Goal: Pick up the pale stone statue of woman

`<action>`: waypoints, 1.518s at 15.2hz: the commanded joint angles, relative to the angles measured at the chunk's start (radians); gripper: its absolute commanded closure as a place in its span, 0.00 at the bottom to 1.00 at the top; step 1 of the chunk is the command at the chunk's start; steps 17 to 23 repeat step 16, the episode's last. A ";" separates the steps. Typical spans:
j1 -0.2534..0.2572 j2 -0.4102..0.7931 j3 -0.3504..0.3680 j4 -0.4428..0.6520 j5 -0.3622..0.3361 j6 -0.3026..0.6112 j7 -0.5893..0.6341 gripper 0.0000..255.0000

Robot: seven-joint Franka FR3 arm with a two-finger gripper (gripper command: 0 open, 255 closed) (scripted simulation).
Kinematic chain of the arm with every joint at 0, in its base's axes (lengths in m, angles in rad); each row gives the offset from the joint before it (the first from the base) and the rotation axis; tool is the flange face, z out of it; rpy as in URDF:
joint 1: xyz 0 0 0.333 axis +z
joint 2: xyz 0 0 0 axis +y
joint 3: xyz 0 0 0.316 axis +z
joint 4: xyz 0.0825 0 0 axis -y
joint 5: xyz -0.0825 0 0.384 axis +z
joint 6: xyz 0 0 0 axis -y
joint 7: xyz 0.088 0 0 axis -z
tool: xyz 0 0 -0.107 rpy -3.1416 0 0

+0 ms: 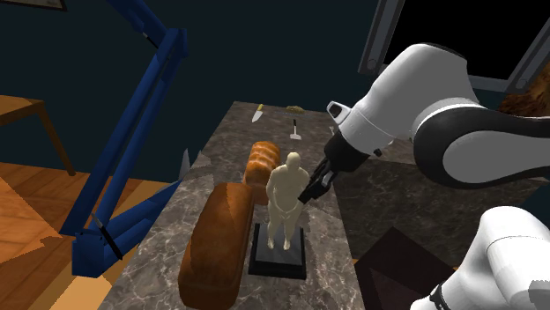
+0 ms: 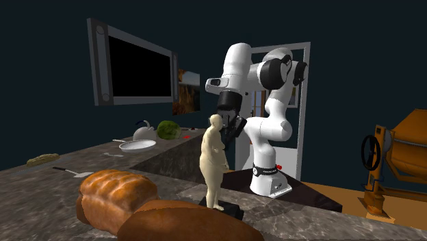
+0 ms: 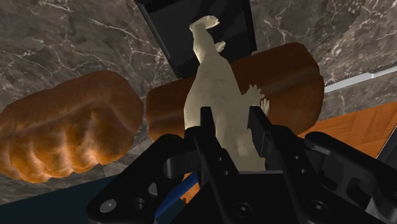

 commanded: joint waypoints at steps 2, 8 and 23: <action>-0.003 -0.008 -0.003 0.030 -0.006 -0.037 0.004 1.00; -0.010 -0.020 -0.012 0.103 -0.019 -0.122 0.011 1.00; -0.017 -0.022 -0.020 0.184 -0.031 -0.204 0.019 1.00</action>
